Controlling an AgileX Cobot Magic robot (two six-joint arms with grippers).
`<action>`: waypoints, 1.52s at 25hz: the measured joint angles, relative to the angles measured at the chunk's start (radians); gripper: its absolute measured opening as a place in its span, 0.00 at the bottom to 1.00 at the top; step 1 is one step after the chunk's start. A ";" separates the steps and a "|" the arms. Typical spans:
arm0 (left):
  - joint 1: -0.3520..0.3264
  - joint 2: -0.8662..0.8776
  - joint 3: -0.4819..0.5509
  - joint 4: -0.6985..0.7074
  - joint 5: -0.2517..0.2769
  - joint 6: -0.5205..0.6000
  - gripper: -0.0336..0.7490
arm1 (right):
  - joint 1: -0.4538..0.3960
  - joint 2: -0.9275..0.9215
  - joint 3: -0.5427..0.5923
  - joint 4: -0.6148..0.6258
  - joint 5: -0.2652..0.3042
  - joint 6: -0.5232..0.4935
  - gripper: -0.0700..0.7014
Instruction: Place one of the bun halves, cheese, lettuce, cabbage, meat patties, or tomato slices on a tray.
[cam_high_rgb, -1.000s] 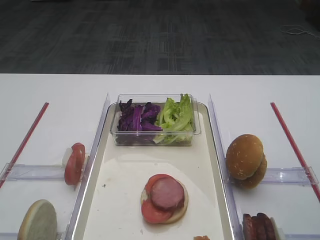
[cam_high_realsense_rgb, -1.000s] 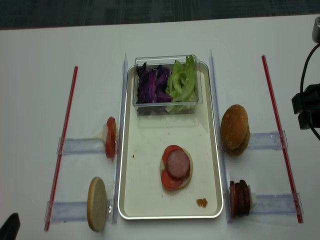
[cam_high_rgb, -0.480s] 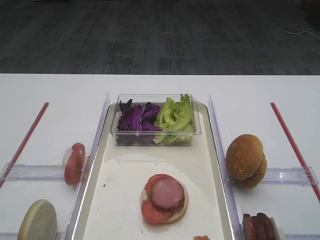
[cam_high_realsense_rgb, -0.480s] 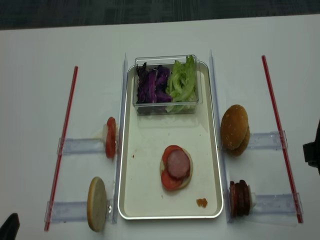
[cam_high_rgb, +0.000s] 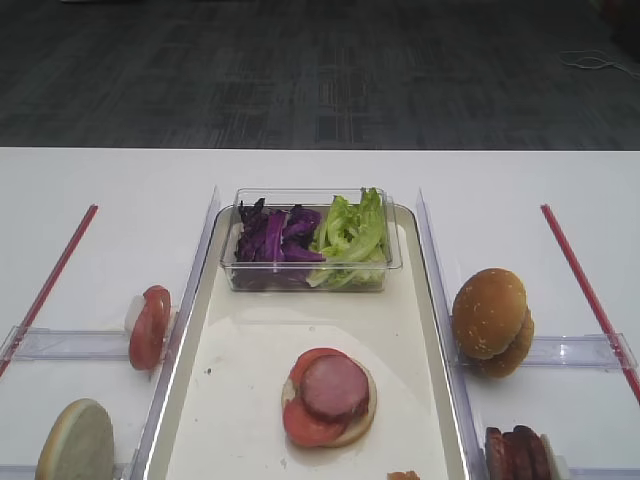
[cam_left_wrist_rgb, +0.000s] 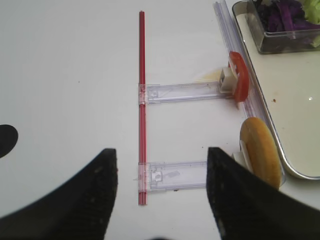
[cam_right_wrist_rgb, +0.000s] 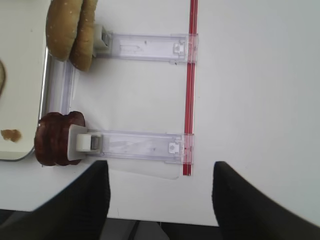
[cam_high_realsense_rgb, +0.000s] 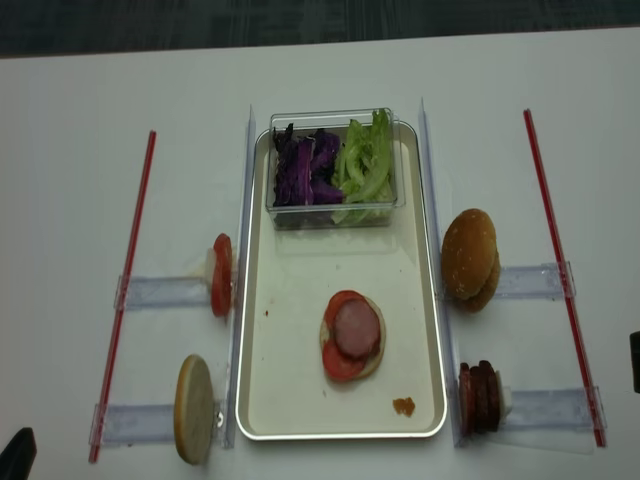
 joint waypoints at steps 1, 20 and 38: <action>0.000 0.000 0.000 0.000 0.000 0.000 0.57 | 0.000 -0.020 0.004 0.003 0.000 0.002 0.68; 0.000 0.000 0.000 0.000 0.000 0.000 0.57 | 0.000 -0.261 0.006 0.030 0.006 0.002 0.68; 0.000 0.000 0.000 0.000 0.000 0.000 0.57 | 0.000 -0.470 0.006 0.022 0.003 0.000 0.68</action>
